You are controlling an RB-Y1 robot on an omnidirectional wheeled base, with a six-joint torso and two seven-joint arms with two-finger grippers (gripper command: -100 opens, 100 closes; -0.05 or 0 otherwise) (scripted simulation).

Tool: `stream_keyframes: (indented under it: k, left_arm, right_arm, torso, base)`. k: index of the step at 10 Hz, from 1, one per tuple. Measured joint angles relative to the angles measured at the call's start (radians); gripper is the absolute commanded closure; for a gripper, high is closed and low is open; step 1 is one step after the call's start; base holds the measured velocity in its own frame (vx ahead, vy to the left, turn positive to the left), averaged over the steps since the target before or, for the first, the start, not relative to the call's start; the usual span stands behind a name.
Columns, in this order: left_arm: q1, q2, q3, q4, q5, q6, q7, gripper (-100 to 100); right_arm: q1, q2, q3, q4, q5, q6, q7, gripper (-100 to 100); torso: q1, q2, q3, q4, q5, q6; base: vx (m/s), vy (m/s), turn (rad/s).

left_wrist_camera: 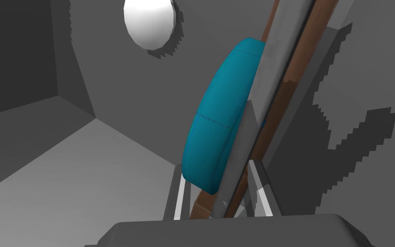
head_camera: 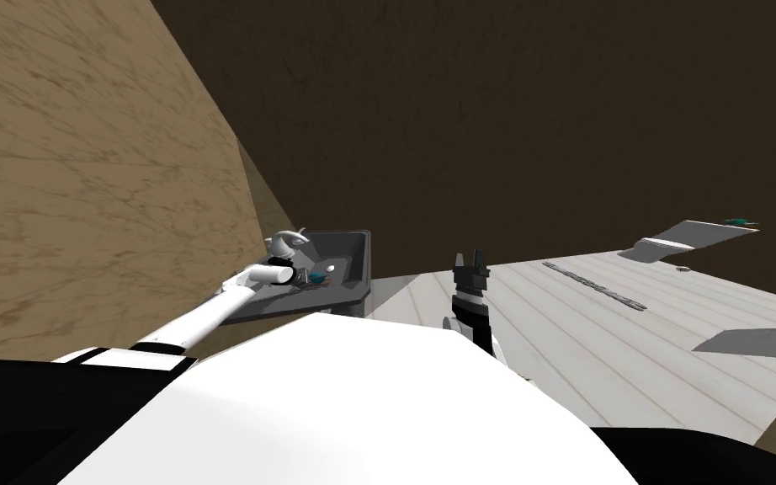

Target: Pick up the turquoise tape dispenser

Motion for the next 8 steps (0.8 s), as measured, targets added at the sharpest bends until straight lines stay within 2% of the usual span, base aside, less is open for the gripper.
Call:
stream_keyframes:
  k: [7,8]
  left_arm:
    - [0.075,0.043,-0.010,-0.165,0.037,0.016,0.000,100]
    - [0.077,0.044,-0.011,-0.168,0.037,0.017,0.000,0]
  right_arm:
    - [0.000,0.000,0.000,0.000,0.000,0.000,0.000,0]
    - [0.000,0.000,0.000,0.000,0.000,0.000,0.000,0]
  torso:
    - [-0.002,0.000,0.000,0.000,-0.001,0.002]
    - [-0.001,0.001,0.001,0.000,0.000,0.003]
  base:
    - [0.063,-0.022,0.145]
    - [0.000,0.000,0.000]
